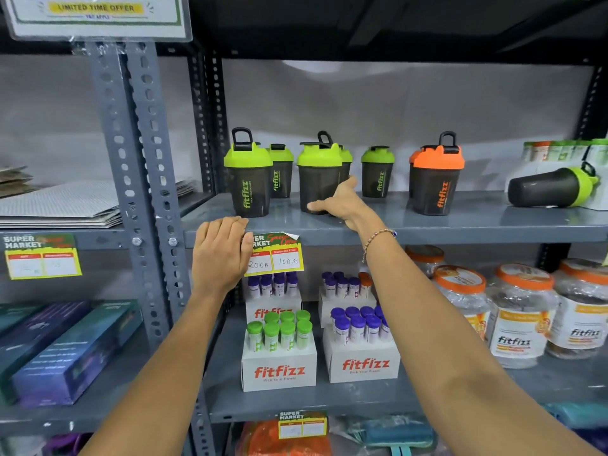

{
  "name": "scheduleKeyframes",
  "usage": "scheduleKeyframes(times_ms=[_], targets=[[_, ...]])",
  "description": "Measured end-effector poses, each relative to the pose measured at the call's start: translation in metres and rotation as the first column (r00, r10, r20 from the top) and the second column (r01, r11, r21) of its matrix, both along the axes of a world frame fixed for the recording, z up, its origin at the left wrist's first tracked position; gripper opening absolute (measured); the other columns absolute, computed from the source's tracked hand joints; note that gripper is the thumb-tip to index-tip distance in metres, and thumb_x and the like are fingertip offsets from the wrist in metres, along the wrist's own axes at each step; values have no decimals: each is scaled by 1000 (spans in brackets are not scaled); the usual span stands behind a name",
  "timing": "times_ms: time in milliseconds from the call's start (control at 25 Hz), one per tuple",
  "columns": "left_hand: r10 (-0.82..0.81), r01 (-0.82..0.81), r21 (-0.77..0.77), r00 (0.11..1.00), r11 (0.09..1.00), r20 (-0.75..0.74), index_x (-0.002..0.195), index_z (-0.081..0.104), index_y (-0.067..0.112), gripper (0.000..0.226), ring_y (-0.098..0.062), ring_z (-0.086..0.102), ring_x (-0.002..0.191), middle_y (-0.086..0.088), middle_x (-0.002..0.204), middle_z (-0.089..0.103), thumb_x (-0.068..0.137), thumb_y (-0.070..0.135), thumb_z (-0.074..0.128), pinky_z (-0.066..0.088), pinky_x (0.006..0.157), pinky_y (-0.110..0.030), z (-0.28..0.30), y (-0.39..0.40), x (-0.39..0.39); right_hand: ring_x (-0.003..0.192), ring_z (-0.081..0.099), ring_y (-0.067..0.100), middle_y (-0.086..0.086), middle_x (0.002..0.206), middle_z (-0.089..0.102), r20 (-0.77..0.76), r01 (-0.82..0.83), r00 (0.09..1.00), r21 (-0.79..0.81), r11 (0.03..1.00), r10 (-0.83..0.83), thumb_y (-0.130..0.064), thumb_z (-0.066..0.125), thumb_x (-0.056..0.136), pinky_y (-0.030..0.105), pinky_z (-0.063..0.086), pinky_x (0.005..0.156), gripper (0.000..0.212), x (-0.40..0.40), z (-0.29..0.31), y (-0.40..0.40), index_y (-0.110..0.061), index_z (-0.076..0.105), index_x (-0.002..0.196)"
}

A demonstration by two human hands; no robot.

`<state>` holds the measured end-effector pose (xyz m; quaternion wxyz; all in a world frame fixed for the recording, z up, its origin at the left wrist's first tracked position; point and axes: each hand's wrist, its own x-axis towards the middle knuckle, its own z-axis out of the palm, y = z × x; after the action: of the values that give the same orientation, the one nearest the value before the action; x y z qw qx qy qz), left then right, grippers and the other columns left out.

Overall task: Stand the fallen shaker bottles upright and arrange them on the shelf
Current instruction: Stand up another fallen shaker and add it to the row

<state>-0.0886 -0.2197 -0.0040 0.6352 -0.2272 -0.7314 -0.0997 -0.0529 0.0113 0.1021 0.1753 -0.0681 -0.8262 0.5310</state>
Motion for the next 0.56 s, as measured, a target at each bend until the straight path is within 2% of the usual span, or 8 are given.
scheduleKeyframes(times_ms=[80, 120, 240, 320, 400, 440, 480, 560], targets=[[6, -6, 1, 1000, 1000, 4, 103, 65, 4, 41, -24, 51, 90, -10, 100, 67, 99, 29, 33, 36, 86, -38, -1, 0, -1, 118, 43, 26, 17, 138, 38, 7, -15, 1000, -17, 1000, 15, -7, 71, 79, 31, 40, 89, 104, 0, -1, 2, 1, -10, 144], [8, -8, 2, 1000, 1000, 13, 104, 65, 4, 42, -24, 52, 90, -10, 100, 67, 99, 30, 33, 36, 86, -38, -1, -1, -1, 116, 42, 25, 15, 134, 37, 17, -25, 1000, -9, 1000, 25, -7, 71, 80, 31, 40, 89, 102, 0, -1, 2, 1, -8, 143], [24, -24, -1, 999, 1000, 33, 104, 65, 4, 43, -26, 56, 89, -10, 100, 67, 99, 31, 32, 36, 86, -38, -1, 0, 0, 135, 33, 28, 15, 150, 25, -3, -14, 1000, 63, 998, 14, -16, 79, 76, 34, 34, 107, 106, 2, -2, -2, 0, -3, 142], [25, -25, -6, 998, 1000, 50, 105, 65, 5, 42, -28, 57, 90, -9, 101, 67, 99, 31, 32, 36, 87, -38, 1, 1, 1, 133, 38, 29, 16, 147, 33, 16, -7, 1000, 97, 995, 5, -18, 79, 76, 34, 36, 105, 116, 3, -1, -4, 1, -12, 144], [26, -25, -13, 998, 1000, 61, 105, 64, 5, 41, -27, 57, 90, -9, 101, 67, 99, 30, 33, 35, 87, -37, 1, -1, 2, 100, 55, 22, 7, 107, 54, 33, -12, 999, 69, 998, 10, -11, 74, 79, 28, 47, 82, 114, 3, 0, -2, 3, -19, 144], [26, -25, -12, 998, 1000, 63, 105, 64, 5, 41, -27, 57, 91, -9, 101, 67, 99, 30, 33, 35, 87, -37, 1, -1, 2, 85, 53, 17, 3, 91, 51, 28, -6, 1000, 58, 998, 4, -8, 71, 80, 25, 47, 70, 110, 2, 0, 0, 3, -17, 144], [22, -22, -10, 998, 1000, 62, 104, 64, 5, 41, -26, 56, 91, -9, 101, 67, 99, 30, 33, 34, 87, -36, 1, -1, 3, 83, 52, 16, 4, 91, 50, 24, -8, 1000, 46, 999, 6, -6, 70, 80, 23, 46, 68, 108, 2, 0, 0, 3, -16, 144], [19, -18, -5, 998, 1000, 64, 105, 64, 5, 41, -26, 56, 91, -9, 101, 67, 99, 30, 33, 35, 87, -36, 0, -1, 3, 117, 51, 25, 14, 130, 48, 10, -20, 1000, 53, 998, 20, -8, 73, 80, 29, 45, 93, 111, 2, -1, -2, 0, -17, 145]])
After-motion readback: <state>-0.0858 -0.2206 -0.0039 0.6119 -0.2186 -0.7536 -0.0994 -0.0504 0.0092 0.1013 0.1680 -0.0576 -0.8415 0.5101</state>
